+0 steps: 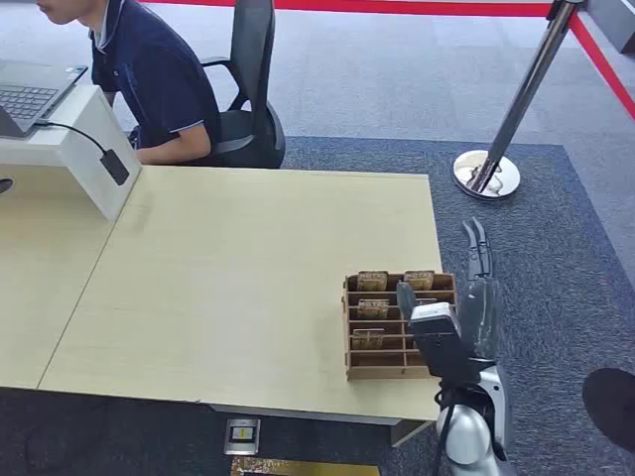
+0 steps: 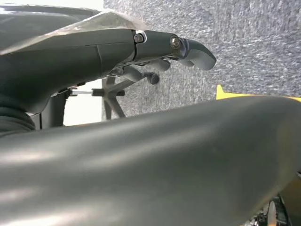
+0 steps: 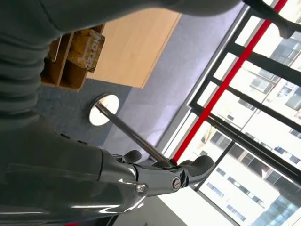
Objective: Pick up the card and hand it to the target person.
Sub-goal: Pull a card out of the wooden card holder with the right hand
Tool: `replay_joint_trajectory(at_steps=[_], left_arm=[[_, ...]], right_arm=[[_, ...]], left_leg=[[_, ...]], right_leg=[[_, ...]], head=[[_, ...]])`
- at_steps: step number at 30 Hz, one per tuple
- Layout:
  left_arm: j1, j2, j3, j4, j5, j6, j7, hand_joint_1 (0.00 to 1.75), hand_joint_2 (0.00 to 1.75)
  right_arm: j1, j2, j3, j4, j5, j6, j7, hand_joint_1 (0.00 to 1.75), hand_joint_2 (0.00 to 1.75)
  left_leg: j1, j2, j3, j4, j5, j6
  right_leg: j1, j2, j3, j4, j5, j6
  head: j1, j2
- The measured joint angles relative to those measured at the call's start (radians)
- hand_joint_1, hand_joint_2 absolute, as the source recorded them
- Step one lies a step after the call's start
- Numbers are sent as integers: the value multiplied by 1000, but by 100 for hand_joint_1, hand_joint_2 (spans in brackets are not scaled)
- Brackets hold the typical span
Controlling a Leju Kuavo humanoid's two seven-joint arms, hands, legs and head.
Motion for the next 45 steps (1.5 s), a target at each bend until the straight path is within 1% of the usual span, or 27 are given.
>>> replay_joint_trajectory(at_steps=[2, 6, 8, 10, 14, 17, 20, 30, 32, 33, 34, 36, 37, 39, 41, 45], left_arm=[[0, 0, -1, 0, 0, -2, -1, 0, 0], [0, 0, -10, 1, 1, -13, -2, 0, 0], [0, 1, -14, 3, 1, -16, -4, 0, 0], [0, 1, -16, 5, 1, -19, -5, 0, 0], [0, 2, -18, 8, 2, -25, -14, 0, 0], [0, 3, -18, 8, 3, -26, -21, 0, 0], [1, 4, -18, 9, 3, -26, -26, 0, 0], [1, 5, -18, 9, 3, -26, -28, 0, 0], [2, 5, -18, 9, 3, -26, -27, 0, 0], [2, 5, -18, 9, 3, -26, -27, 0, 0], [2, 5, -18, 9, 3, -26, -26, 0, 0], [2, 5, -18, 9, 3, -26, -26, 0, 0], [3, 5, -18, 9, 3, -26, -26, 0, 0], [3, 6, -18, 9, 3, -26, -26, 0, 0], [3, 6, -19, 9, 3, -26, -26, 0, 0], [3, 7, -20, 9, 3, -27, -27, 0, 0]], right_arm=[[8, -8, 3, -7, 60, -1, 19, 0, 175], [46, -51, 11, -32, 312, 5, 105, 0, 175], [61, -74, 16, -42, 418, 16, 140, 0, 175], [72, -94, 21, -50, 485, 32, 163, 0, 175], [81, -132, 37, -57, 574, 86, 186, 0, 175], [79, -161, 56, -53, 601, 119, 189, 0, 175], [72, -181, 71, -43, 598, 133, 189, 0, 175], [65, -210, 78, -18, 546, 143, 202, 0, 175], [65, -213, 74, -11, 538, 145, 206, 8, 175], [66, -214, 72, -8, 536, 146, 207, 22, 175], [66, -215, 69, -3, 533, 147, 207, 56, 175], [67, -215, 63, 5, 528, 148, 207, 117, 175], [68, -216, 59, 9, 525, 148, 207, 138, 175], [71, -216, 50, 15, 522, 148, 207, 139, 175], [77, -216, 44, 19, 521, 148, 207, 137, 175], [86, -216, 39, 21, 521, 148, 207, 123, 175]], left_leg=[[0, 0, 0, 0, 0, 0], [0, 0, 0, 0, 0, 0], [0, 0, 0, 0, 0, 0], [0, 0, 0, 0, 0, 0], [0, 0, 0, 0, 0, 0], [0, 0, 0, 0, 0, 0], [0, 0, 0, 0, 0, 0], [0, 0, 0, 0, 0, 0], [0, 0, 0, 0, 0, 0], [0, 0, 0, 0, 0, 0], [0, 0, 0, 0, 0, 0], [0, 0, 0, 0, 0, 0], [0, 0, 0, 0, 0, 0], [0, 0, 0, 0, 0, 0], [0, 0, 0, 0, 0, 0], [0, 0, 0, 0, 0, 0]], right_leg=[[0, 0, 0, 0, 0, 0], [0, 0, 0, 0, 0, 0], [0, 0, 0, 0, 0, 0], [0, 0, 0, 0, 0, 0], [0, 0, 0, 0, 0, 0], [0, 0, 0, 0, 0, 0], [0, 0, 0, 0, 0, 0], [0, 0, 0, 0, 0, 0], [0, 0, 0, 0, 0, 0], [0, 0, 0, 0, 0, 0], [0, 0, 0, 0, 0, 0], [0, 0, 0, 0, 0, 0], [0, 0, 0, 0, 0, 0], [0, 0, 0, 0, 0, 0], [0, 0, 0, 0, 0, 0], [0, 0, 0, 0, 0, 0]], head=[[0, 0], [0, 0], [0, 0], [0, 0], [0, 0], [0, 0], [0, 0], [0, 0], [0, 0], [0, 0], [0, 0], [0, 0], [0, 0], [0, 0], [0, 0], [0, 0]])
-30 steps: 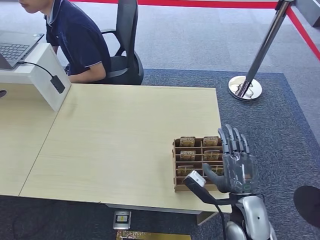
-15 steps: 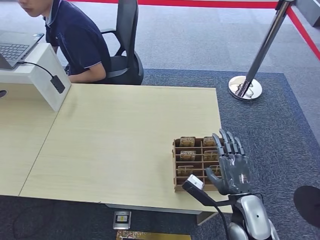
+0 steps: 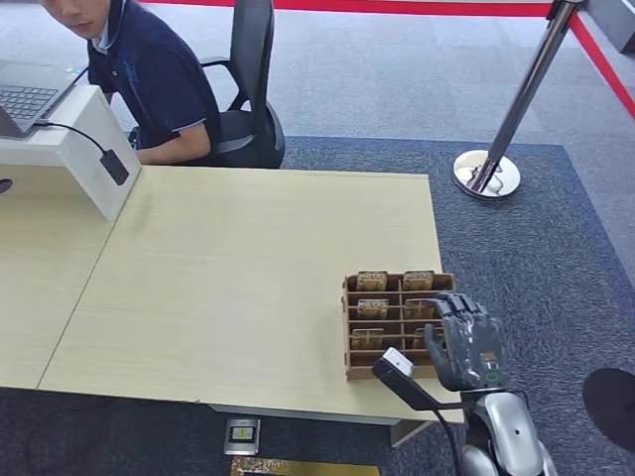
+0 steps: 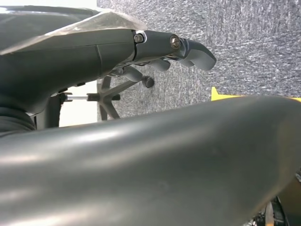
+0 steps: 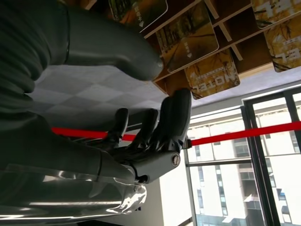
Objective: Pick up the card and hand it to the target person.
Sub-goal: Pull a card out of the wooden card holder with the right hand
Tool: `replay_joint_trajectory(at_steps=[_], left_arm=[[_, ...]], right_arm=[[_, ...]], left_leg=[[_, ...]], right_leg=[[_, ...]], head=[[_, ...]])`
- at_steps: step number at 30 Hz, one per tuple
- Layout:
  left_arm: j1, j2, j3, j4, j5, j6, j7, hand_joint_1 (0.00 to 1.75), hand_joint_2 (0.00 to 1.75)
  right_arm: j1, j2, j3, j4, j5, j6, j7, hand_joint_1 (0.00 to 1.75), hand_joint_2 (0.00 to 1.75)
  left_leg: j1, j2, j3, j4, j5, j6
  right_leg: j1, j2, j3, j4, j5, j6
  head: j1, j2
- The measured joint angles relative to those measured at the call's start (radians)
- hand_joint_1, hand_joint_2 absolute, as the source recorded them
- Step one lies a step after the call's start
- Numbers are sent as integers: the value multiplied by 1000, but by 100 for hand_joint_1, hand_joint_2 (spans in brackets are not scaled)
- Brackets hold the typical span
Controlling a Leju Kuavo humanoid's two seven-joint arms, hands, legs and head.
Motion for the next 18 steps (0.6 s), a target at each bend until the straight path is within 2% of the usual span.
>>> replay_joint_trajectory(at_steps=[4, 18], left_arm=[[0, 1, -2, 0, -1, -2, 0, 0, 0], [0, 1, -3, 0, -2, -4, 5, 0, 0]], right_arm=[[11, 1, -9, 0, 0, -1, 0, 100, 175], [35, 15, -23, 5, 4, 2, 3, 84, 175]], left_leg=[[0, 0, 0, 0, 0, 0], [0, 0, 0, 0, 0, 0]], right_leg=[[0, 0, 0, 0, 0, 0], [0, 0, 0, 0, 0, 0]], head=[[0, 0], [0, 0]])
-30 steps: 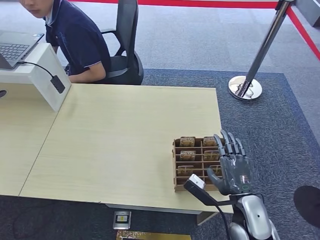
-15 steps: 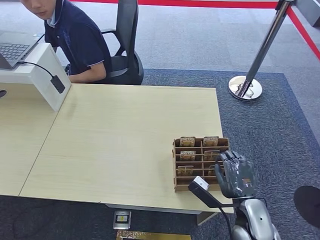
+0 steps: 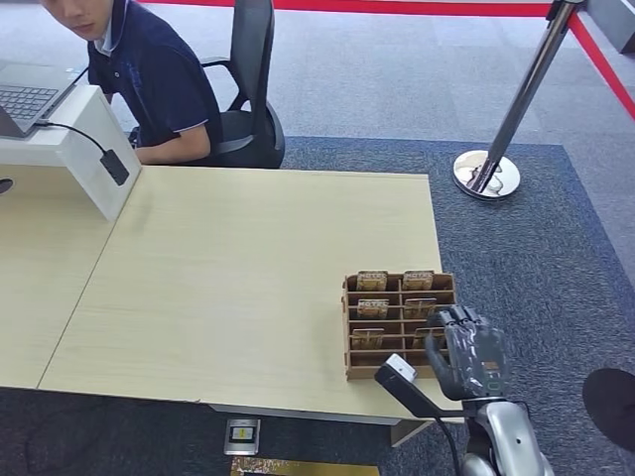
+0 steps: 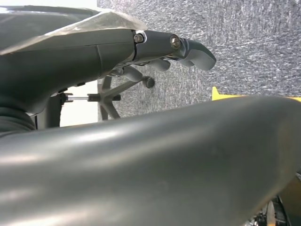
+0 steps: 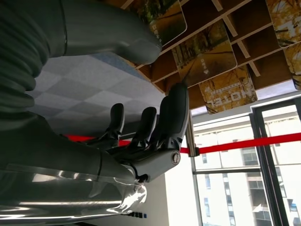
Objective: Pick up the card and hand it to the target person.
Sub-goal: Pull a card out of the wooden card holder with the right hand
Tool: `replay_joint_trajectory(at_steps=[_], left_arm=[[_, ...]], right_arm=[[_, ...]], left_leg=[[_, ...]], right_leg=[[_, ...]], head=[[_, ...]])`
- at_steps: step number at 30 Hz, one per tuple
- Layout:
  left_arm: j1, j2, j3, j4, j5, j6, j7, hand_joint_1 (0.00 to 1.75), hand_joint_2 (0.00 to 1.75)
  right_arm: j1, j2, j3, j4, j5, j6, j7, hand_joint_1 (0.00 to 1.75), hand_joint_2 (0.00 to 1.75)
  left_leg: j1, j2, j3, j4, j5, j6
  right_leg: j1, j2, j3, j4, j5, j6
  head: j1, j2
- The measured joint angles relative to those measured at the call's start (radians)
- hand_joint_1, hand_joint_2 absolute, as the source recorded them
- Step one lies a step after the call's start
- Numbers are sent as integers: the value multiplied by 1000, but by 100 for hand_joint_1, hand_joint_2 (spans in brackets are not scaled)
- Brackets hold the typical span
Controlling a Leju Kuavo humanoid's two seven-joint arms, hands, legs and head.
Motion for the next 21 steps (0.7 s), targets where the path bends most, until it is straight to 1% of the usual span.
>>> replay_joint_trajectory(at_steps=[3, 7, 10, 21], left_arm=[[0, 0, 0, 0, 0, 0, 0, 0, 0], [0, 0, 0, 0, -2, 0, 0, 0, 0], [0, 0, 0, 0, -3, 0, 0, 0, 0], [0, 0, 0, 0, -5, 1, 1, 0, 0]], right_arm=[[0, 0, -3, 4, 0, 0, 0, 84, 175], [-1, 0, -9, 15, -3, -1, 0, 80, 175], [-7, 1, -16, 33, -11, -4, -5, 84, 175], [-49, 16, -39, 117, -17, -21, -16, 85, 175]], left_leg=[[0, 0, 0, 0, 0, 0], [0, 0, 0, 0, 0, 0], [0, 0, 0, 0, 0, 0], [0, 0, 0, 0, 0, 0]], right_leg=[[0, 0, 0, 0, 0, 0], [0, 0, 0, 0, 0, 0], [0, 0, 0, 0, 0, 0], [0, 0, 0, 0, 0, 0]], head=[[0, 0], [0, 0], [0, 0], [0, 0]])
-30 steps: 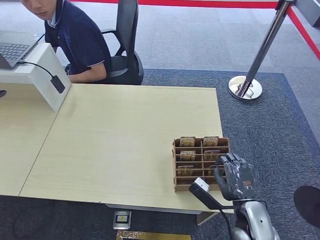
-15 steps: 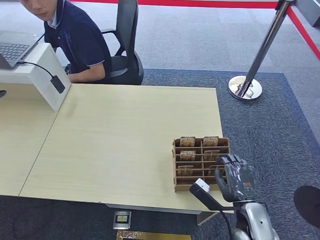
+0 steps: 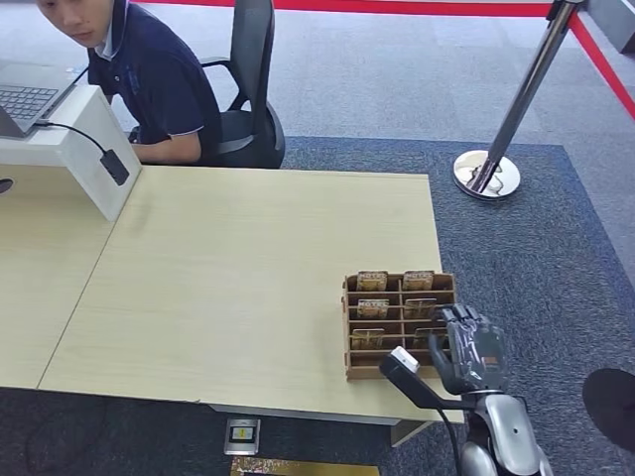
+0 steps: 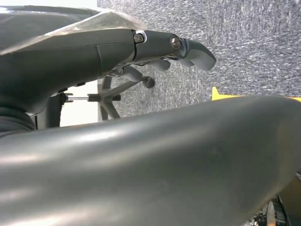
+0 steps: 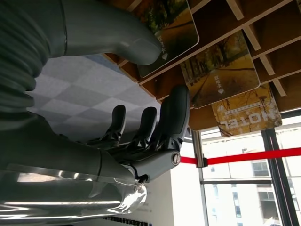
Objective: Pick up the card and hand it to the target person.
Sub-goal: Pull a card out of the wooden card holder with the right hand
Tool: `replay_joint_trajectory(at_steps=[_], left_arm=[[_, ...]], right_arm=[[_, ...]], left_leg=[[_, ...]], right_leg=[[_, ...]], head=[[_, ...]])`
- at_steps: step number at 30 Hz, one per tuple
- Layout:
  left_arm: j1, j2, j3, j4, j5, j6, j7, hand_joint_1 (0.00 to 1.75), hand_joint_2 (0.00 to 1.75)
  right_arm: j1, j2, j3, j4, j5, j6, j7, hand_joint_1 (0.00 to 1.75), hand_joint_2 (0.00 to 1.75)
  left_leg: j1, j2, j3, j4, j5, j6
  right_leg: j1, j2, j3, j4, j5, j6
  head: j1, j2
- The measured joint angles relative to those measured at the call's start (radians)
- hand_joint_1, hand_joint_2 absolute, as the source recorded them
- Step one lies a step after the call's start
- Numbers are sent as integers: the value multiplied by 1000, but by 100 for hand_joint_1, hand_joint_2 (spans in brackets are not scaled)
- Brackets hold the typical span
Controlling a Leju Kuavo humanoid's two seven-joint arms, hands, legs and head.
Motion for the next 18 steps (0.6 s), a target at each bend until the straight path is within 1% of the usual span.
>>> replay_joint_trajectory(at_steps=[11, 18], left_arm=[[0, 0, 0, 0, 0, 1, 2, 0, 0], [0, 0, 0, 0, 1, 2, 2, 0, 0]], right_arm=[[-8, 3, -12, 41, -3, -8, -4, 84, 175], [-8, 9, -14, 53, -3, -11, -4, 88, 175]], left_leg=[[0, 0, 0, 0, 0, 0], [0, 0, 0, 0, 0, 0]], right_leg=[[0, 0, 0, 0, 0, 0], [0, 0, 0, 0, 0, 0]], head=[[0, 0], [0, 0]])
